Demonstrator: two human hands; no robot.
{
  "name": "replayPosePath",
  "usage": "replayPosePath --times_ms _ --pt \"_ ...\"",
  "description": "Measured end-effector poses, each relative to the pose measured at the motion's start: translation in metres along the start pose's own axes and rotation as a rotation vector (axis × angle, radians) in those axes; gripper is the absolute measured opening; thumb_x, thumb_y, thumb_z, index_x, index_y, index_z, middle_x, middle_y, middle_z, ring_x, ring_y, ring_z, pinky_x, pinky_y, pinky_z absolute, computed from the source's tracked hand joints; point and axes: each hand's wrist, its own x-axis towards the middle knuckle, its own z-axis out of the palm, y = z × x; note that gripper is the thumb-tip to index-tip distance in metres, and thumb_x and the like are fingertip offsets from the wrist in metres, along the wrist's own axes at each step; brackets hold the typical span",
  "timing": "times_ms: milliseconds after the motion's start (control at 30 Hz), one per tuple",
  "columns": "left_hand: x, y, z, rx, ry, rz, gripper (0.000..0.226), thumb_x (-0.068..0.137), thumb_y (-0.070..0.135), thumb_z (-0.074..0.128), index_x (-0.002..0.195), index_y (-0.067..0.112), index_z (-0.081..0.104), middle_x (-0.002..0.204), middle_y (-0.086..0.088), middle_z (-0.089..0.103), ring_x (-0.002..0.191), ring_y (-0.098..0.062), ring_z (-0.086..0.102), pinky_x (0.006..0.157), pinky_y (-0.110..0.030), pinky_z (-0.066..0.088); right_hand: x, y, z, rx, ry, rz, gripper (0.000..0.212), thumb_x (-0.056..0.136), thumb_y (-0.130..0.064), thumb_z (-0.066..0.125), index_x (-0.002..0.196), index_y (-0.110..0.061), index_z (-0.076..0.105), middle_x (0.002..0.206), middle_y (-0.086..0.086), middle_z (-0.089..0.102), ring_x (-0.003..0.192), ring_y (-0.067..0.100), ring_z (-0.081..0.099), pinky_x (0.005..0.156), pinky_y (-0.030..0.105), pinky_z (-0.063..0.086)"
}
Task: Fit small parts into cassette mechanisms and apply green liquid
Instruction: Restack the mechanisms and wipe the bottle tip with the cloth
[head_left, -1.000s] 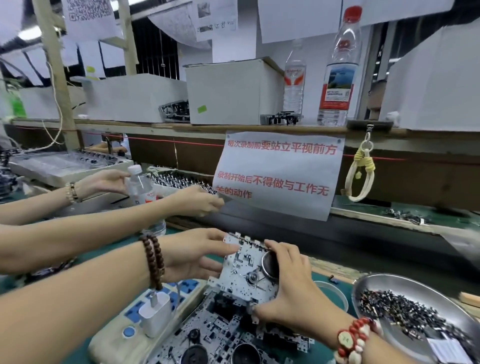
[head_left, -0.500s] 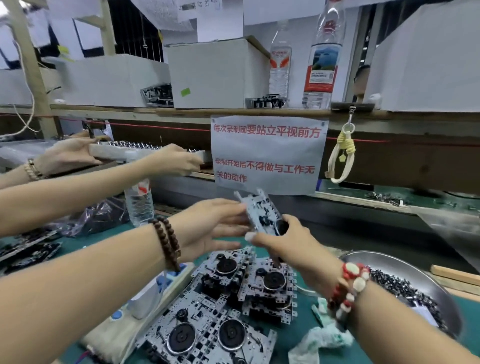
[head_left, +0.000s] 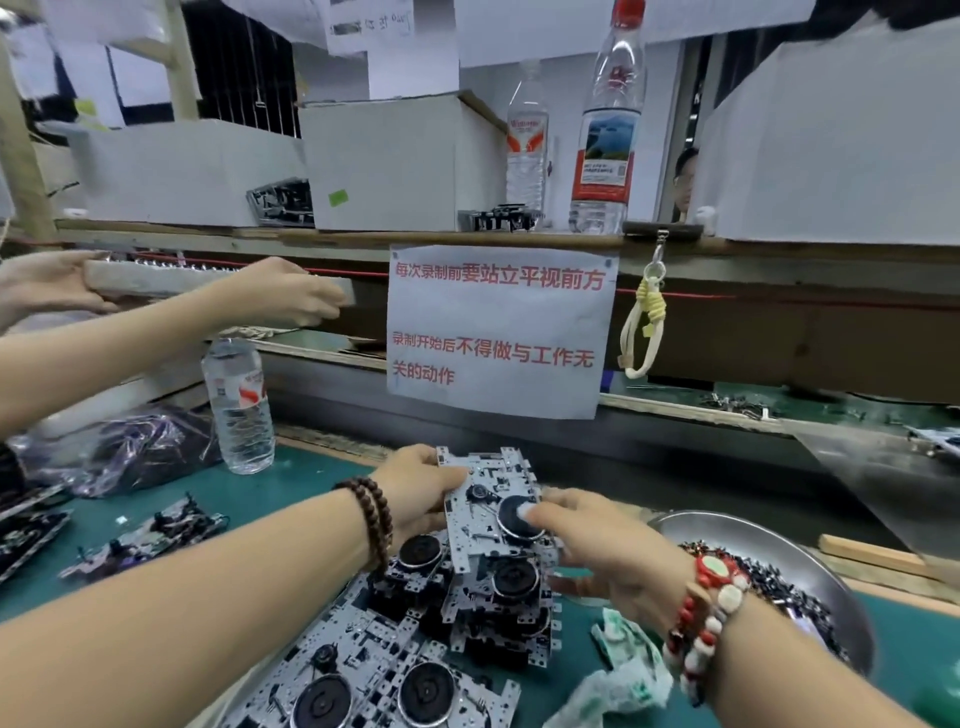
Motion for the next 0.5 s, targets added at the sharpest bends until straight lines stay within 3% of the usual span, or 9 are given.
replayPosePath --times_ms 133,200,267,367,433,500 --pt "0.019 -0.006 0.007 0.115 -0.055 -0.044 0.042 0.092 0.009 0.055 0.131 -0.002 0.042 0.094 -0.008 0.056 0.083 -0.019 0.055 0.07 -0.029 0.052 0.004 0.008 0.0 0.062 0.028 0.024 0.035 0.093 -0.02 0.052 0.127 -0.016 0.048 0.12 0.009 0.053 0.069 0.011 0.049 0.05 0.021 0.051" --pt "0.026 -0.01 0.013 0.179 -0.082 -0.051 0.035 0.093 0.009 0.053 0.126 0.001 0.048 0.087 -0.004 0.055 0.076 -0.012 0.052 0.063 -0.023 0.051 0.004 0.015 -0.002 0.075 0.032 0.053 0.04 0.093 -0.018 0.053 0.13 -0.011 0.044 0.115 0.004 0.049 0.065 0.011 0.05 0.054 0.023 0.054" --pt "0.031 -0.013 0.018 0.26 -0.104 -0.042 0.028 0.094 0.012 0.052 0.122 0.012 0.049 0.084 0.002 0.051 0.073 -0.009 0.049 0.065 -0.023 0.05 0.005 0.023 -0.004 0.09 0.036 0.079 0.045 0.091 -0.016 0.056 0.132 -0.005 0.041 0.106 0.003 0.044 0.066 0.011 0.05 0.056 0.024 0.055" --pt "0.04 -0.015 0.02 0.468 -0.093 0.04 0.041 0.094 0.02 0.053 0.133 0.012 0.045 0.109 -0.006 0.059 0.094 -0.019 0.059 0.084 -0.031 0.05 0.004 0.024 -0.004 0.085 0.052 0.095 0.05 0.09 -0.015 0.059 0.133 -0.002 0.039 0.112 0.006 0.045 0.076 0.014 0.053 0.054 0.024 0.054" --pt "0.042 -0.015 0.018 0.605 -0.07 0.079 0.046 0.093 0.024 0.054 0.136 0.013 0.044 0.129 -0.007 0.054 0.105 -0.018 0.059 0.089 -0.03 0.047 0.004 0.025 -0.002 0.062 0.045 0.103 0.053 0.09 -0.017 0.06 0.135 -0.004 0.036 0.119 0.009 0.045 0.084 0.015 0.055 0.053 0.023 0.053" --pt "0.043 -0.018 0.014 0.675 -0.069 0.105 0.046 0.093 0.025 0.055 0.136 0.015 0.044 0.136 -0.005 0.05 0.112 -0.017 0.056 0.096 -0.029 0.044 0.002 0.025 0.003 0.034 0.005 0.111 0.056 0.09 -0.019 0.058 0.138 -0.005 0.033 0.11 0.007 0.05 0.086 0.016 0.056 0.052 0.022 0.052"
